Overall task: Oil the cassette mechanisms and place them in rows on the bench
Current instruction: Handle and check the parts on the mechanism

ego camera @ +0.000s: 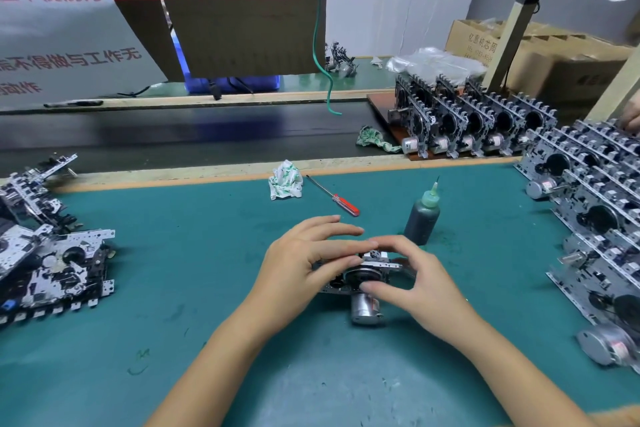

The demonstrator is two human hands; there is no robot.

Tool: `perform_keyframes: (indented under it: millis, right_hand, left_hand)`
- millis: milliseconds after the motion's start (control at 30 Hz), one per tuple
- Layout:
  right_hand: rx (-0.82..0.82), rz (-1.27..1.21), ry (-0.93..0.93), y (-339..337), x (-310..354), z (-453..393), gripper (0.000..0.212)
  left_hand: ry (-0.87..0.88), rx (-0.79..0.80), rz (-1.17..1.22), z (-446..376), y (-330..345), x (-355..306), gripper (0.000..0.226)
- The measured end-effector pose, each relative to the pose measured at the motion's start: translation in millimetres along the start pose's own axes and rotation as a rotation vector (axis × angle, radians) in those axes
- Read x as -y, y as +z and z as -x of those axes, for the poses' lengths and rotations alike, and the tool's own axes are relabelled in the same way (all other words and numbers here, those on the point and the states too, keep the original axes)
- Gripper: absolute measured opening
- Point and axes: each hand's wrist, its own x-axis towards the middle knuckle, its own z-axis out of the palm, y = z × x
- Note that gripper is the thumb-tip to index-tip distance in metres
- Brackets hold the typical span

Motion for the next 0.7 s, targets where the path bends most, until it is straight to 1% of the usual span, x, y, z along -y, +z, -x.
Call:
perform_keyframes:
  millis: [100, 267, 367, 500, 600, 633, 700]
  right_hand:
    - [0.018, -0.066, 0.012, -0.1, 0.6, -4.2, 0.037]
    - [0.042, -0.164, 0.081, 0.2, -0.6, -6.7, 0.030]
    - [0.060, -0.163, 0.074, 0.1, 0.2, -8.8, 0.029]
    - [0.043, -0.140, 0.076, -1.8, 3.1, -10.3, 0.031]
    - [0.064, -0.089, 0.085, -3.1, 5.6, -8.6, 0.031]
    - [0.072, -0.036, 0.075, -3.6, 5.4, -6.9, 0.033]
    - [0.039, 0.172, 0.030, -4.9, 3.0, -1.5, 0.037]
  left_hand:
    - [0.008, -0.012, 0.003, -0.2, 0.8, 1.5, 0.025]
    - [0.012, -0.015, -0.016, 0.1, 1.1, 1.6, 0.023]
    - [0.012, -0.013, -0.012, 0.3, 1.0, 1.8, 0.024]
    - [0.027, -0.003, -0.005, -0.3, 0.8, 1.6, 0.024]
    - [0.029, -0.012, -0.006, 0.3, 1.3, 1.5, 0.023]
    - [0.026, -0.016, -0.004, 0.5, 1.6, 1.2, 0.023]
    - [0.026, -0.020, -0.001, 0.6, 1.9, 1.0, 0.024]
